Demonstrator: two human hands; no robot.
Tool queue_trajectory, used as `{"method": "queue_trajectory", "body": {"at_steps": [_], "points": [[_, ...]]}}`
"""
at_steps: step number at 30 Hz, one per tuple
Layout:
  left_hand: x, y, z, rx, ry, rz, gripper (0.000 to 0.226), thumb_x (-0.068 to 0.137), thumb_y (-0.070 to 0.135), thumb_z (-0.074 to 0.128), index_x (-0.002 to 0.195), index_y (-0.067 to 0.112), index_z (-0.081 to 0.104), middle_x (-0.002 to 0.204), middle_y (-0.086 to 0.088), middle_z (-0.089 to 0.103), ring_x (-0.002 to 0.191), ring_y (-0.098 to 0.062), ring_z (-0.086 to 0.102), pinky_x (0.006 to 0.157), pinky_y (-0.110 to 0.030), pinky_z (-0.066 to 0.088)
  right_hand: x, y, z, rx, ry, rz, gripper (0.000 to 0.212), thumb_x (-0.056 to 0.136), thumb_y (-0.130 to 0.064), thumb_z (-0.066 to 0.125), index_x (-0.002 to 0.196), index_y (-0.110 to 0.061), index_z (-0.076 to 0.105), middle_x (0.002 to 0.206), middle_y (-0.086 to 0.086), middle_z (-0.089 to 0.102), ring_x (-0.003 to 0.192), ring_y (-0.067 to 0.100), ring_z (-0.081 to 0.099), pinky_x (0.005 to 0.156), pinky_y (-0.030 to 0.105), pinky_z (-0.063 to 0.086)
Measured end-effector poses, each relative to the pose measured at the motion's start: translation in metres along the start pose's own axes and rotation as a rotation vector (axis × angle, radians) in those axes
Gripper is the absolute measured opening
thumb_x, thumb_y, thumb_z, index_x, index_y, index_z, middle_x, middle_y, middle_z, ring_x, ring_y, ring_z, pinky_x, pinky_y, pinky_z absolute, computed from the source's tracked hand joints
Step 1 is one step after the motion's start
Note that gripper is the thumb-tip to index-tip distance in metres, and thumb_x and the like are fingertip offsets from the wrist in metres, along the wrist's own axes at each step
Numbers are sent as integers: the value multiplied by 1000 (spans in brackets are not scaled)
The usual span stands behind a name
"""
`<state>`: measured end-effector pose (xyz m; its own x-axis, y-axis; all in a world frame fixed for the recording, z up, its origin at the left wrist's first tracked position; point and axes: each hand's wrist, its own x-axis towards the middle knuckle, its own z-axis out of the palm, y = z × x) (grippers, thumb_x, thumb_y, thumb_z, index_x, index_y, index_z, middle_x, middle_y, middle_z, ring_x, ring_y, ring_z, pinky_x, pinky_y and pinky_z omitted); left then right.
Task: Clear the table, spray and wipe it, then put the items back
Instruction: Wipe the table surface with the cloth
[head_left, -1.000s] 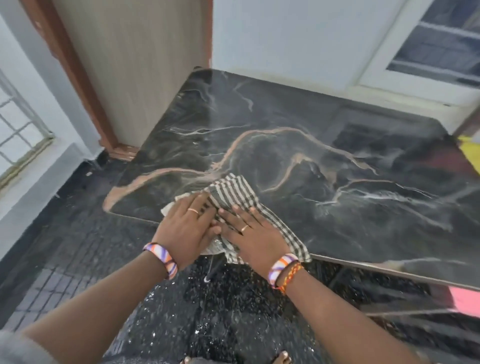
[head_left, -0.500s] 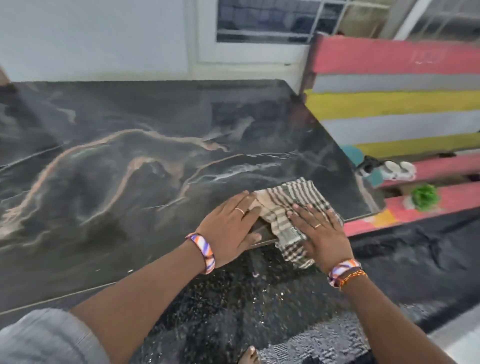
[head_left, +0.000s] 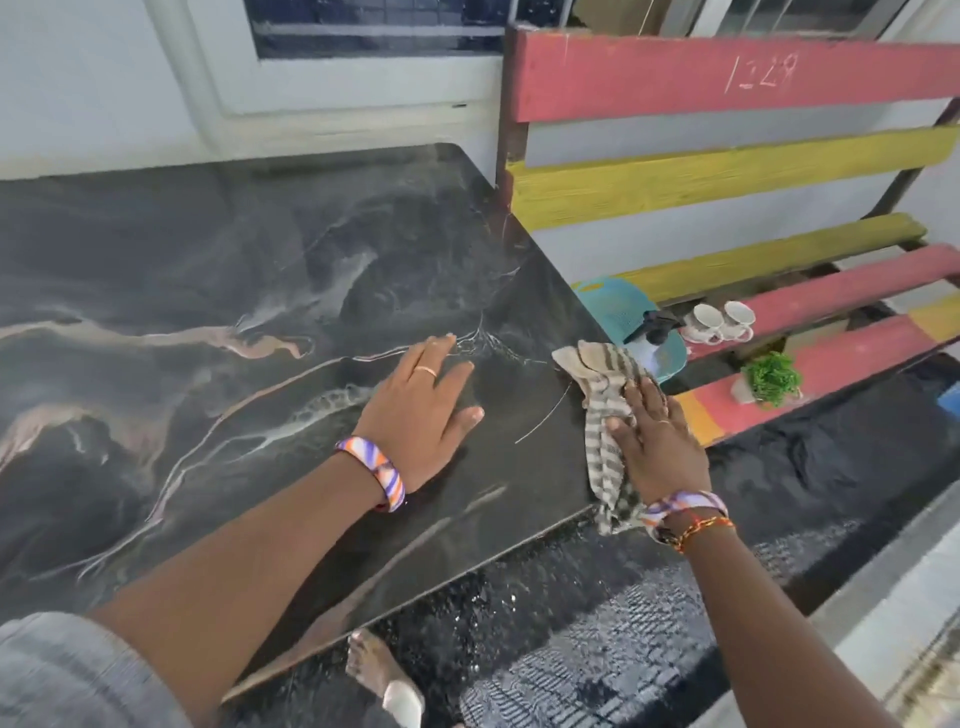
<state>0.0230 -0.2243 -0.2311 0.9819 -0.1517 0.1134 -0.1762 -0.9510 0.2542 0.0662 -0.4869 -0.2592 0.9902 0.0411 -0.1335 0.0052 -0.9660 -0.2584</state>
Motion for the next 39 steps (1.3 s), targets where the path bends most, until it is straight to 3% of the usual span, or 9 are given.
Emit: {"method": "queue_trajectory", "body": {"at_steps": [3,6,9,12,19,23,27,32,39], "points": [[33,-14,1,-66,19,-34,63,85,45,28,123,3,56,140,-24,45,128,-43,43,104,-49,40,22,-13,-4,-33,-46,105,54,96,-51,25,147,-38,11,159,-13,3,140,30,24,105,52,27],[68,-33,-3,-120,22,-52,47,92,35,45,128,6,52,147,-21,37,136,-38,32,112,-43,31,56,-29,-8,-44,-58,105,57,96,-51,24,148,-33,10,156,2,21,129,36,41,100,51,37],[98,-58,-4,-114,13,-72,46,93,32,47,133,9,47,152,-17,28,140,-34,25,115,-40,24,98,-51,-8,-15,-65,78,59,97,-48,24,149,-26,10,148,12,33,122,39,48,94,50,44],[123,-83,-7,-118,32,-101,47,91,33,45,128,6,52,148,-21,34,136,-38,32,113,-42,29,145,-82,-6,-2,-72,75,59,97,-47,22,150,-23,9,151,12,29,127,38,45,98,49,42],[172,-128,-17,-86,45,-257,45,93,32,46,134,12,47,154,-13,24,141,-31,21,114,-41,27,270,-164,0,57,-46,-40,56,99,-42,23,149,-18,15,149,18,30,127,43,43,102,48,36],[194,-148,-22,-76,83,-367,43,92,29,50,132,12,50,154,-14,26,141,-33,22,114,-42,28,336,-207,5,41,-45,-110,54,100,-38,24,148,-15,16,157,13,13,133,42,36,101,52,37],[207,-164,-28,-57,132,-445,41,91,28,51,130,14,51,154,-13,25,140,-32,23,113,-40,29,377,-239,8,-47,-34,-171,54,99,-37,24,149,-19,15,156,15,17,140,40,24,117,51,13],[187,-190,-44,-3,157,-525,40,92,29,50,130,15,50,154,-12,24,142,-31,20,114,-38,26,372,-277,17,-95,-122,-231,52,98,-44,24,148,-33,13,160,8,-2,144,40,-4,112,61,-3],[105,-251,-76,11,239,-690,38,89,23,57,124,10,56,151,-17,31,138,-37,27,110,-44,31,295,-385,52,-187,-149,-618,53,99,-41,23,149,-28,12,160,8,2,146,34,-1,118,51,0]]}}
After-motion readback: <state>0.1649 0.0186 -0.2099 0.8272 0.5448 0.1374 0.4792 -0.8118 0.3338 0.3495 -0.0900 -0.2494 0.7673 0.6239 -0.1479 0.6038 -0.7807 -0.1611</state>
